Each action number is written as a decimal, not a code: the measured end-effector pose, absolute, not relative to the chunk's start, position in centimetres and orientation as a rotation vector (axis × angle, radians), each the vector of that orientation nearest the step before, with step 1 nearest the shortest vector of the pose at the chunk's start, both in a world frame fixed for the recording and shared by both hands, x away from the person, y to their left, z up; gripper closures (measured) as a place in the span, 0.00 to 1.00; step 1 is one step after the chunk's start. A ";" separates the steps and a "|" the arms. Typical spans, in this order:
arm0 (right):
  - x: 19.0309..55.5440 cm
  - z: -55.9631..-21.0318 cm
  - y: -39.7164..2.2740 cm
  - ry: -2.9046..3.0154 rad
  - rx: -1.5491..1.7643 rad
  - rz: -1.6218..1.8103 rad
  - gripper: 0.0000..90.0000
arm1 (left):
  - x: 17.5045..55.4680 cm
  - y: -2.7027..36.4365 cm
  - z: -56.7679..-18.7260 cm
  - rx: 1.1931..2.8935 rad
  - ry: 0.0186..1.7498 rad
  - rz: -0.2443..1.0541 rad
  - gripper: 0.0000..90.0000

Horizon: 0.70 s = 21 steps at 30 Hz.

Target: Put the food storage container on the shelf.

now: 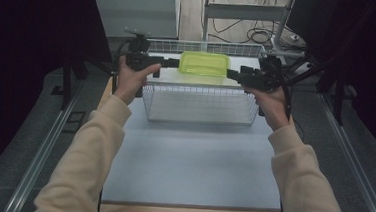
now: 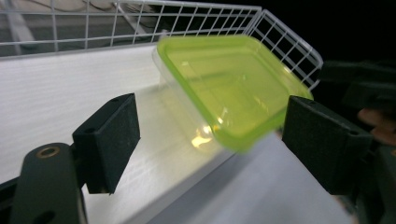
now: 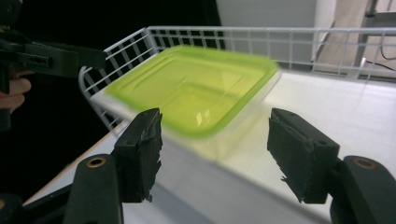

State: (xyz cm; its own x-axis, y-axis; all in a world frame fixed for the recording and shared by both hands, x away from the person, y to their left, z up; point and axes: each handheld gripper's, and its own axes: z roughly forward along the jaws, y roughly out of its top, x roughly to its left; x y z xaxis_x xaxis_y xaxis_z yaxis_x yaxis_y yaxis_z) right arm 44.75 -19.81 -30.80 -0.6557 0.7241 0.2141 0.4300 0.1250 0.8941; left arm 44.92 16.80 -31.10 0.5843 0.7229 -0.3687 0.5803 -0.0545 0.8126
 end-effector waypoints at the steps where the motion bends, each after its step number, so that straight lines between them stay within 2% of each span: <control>1: 44.2 -31.0 -20.0 2.142 1.112 1.538 0.39 | 44.1 16.8 -31.2 1.743 1.064 0.174 0.21; 4: 42.4 -31.8 -20.4 2.162 1.060 1.526 0.38 | 41.5 16.7 -31.9 1.755 1.033 0.209 0.22; 8: 40.5 -33.1 -20.7 2.189 1.019 1.530 0.37 | 38.9 16.7 -33.1 1.756 1.009 0.190 0.22; 9: 39.1 -34.3 -20.9 2.214 0.983 1.546 0.37 | 37.8 16.7 -33.8 1.761 0.998 0.187 0.22; 13: 36.9 -36.4 -21.3 2.233 0.954 1.571 0.35 | 34.1 16.7 -36.9 1.780 0.964 0.201 0.22; 21: 32.9 -40.7 -22.1 2.256 0.944 1.637 0.33 | 30.4 16.5 -42.1 1.808 0.971 0.179 0.23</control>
